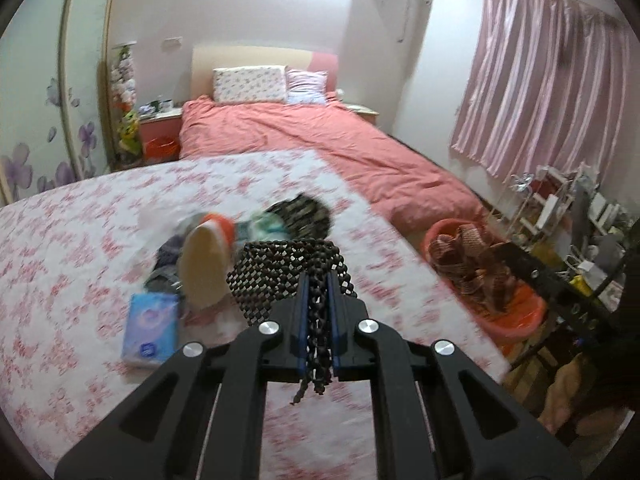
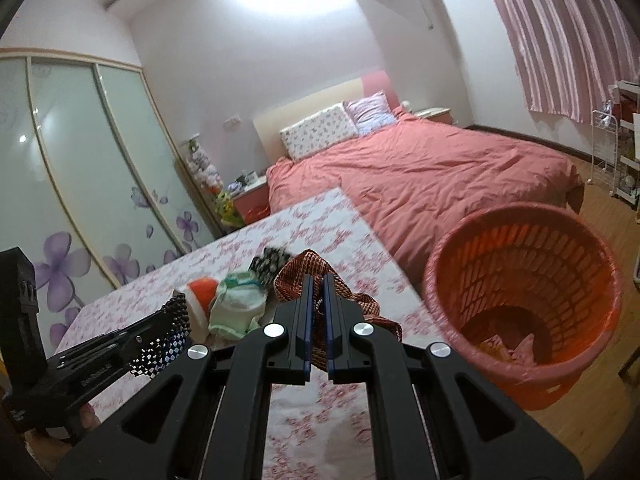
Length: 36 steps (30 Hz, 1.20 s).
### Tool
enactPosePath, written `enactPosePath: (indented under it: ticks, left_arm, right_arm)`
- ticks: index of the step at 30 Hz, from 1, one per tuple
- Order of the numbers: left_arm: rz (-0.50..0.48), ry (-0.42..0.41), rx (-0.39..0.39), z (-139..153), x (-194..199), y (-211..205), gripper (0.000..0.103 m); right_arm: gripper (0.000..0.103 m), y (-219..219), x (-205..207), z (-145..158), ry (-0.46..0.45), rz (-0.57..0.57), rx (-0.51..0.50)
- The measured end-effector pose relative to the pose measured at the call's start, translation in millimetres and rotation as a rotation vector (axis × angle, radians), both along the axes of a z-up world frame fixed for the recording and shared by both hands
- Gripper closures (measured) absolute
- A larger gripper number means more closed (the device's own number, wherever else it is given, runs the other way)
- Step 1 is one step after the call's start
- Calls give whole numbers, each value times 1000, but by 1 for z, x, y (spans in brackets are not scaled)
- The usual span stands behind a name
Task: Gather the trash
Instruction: 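Carry plaid cloth and mesh mat over the orange basket and open both tools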
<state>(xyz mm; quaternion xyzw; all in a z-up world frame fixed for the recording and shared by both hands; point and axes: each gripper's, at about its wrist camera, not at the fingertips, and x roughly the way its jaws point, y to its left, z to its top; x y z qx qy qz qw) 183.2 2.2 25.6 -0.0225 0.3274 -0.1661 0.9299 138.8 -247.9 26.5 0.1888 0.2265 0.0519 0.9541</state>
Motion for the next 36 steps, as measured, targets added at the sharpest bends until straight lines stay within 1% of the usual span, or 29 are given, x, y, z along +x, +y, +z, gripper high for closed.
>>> enactPosePath:
  ticks: [5,9,13,17,24,30,36]
  left_arm:
    - [-68,-30,-41,18,4,-34,94]
    - [-130,-55,-65,26,7,-65,94]
    - [-193,-55,-92,27,14,-95,94]
    - [-261,-41,-121,24,23,-126,94]
    - [-352,-24,-133,12,36,-173,94]
    - [-411,7,-131,-4,52,-210,94]
    - [-442,35,-118,-22,61,-237,93]
  right_arm:
    - [98,-25,-5,9,-45,-68,-7]
    - [98,-43,-8,13,-69,-126,-24]
    - [98,-63,-7,13,-84,-178,-30]
    - [98,-81,-6,12,-93,-222,-37]
    - [98,-108,2,2,-94,-280,-22]
    - [98,-126,8,-10,-83,-305,-10]
    - [98,-142,11,-17,-70,-326,2]
